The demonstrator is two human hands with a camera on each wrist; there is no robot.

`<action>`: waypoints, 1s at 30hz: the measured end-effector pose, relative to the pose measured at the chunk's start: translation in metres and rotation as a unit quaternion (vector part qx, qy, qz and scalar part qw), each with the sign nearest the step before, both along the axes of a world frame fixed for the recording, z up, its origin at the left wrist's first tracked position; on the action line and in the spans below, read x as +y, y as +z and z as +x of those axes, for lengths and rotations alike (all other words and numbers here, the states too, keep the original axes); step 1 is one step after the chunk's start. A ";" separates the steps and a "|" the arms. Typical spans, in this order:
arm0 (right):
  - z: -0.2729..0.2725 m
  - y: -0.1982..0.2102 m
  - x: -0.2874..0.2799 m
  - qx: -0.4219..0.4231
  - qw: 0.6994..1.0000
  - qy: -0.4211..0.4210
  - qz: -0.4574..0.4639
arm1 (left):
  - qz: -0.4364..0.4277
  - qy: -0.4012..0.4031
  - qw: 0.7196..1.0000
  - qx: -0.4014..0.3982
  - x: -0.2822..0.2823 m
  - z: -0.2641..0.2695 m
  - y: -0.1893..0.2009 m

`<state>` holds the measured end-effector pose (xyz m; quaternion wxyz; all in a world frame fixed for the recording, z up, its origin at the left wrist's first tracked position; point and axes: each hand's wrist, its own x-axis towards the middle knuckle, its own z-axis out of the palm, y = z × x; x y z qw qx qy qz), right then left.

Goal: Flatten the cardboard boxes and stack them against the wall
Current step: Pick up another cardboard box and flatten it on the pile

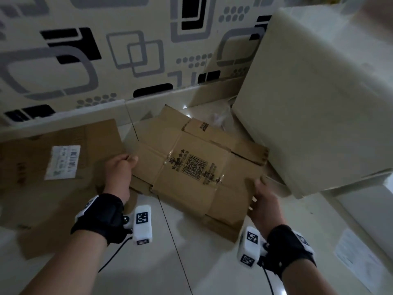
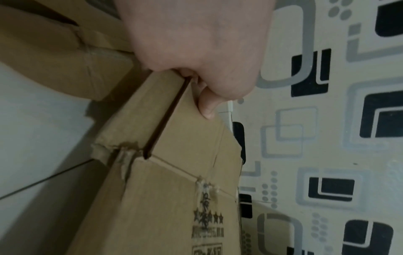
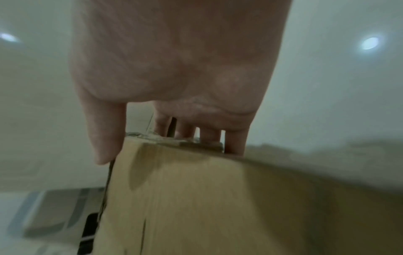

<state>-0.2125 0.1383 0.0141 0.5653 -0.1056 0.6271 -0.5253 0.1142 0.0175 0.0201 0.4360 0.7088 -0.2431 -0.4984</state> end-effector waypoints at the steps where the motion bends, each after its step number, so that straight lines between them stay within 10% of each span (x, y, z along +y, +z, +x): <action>1: 0.006 0.000 -0.006 0.013 1.000 0.027 -0.006 | 0.001 0.014 1.000 0.005 -0.001 0.003 0.000; 10: 0.056 0.018 -0.049 0.074 0.994 0.062 -0.053 | -0.050 0.105 0.992 0.044 0.010 0.037 0.012; 30: 0.228 0.015 -0.097 0.116 0.960 0.233 -0.105 | -0.070 0.365 0.919 -0.129 0.080 0.186 -0.004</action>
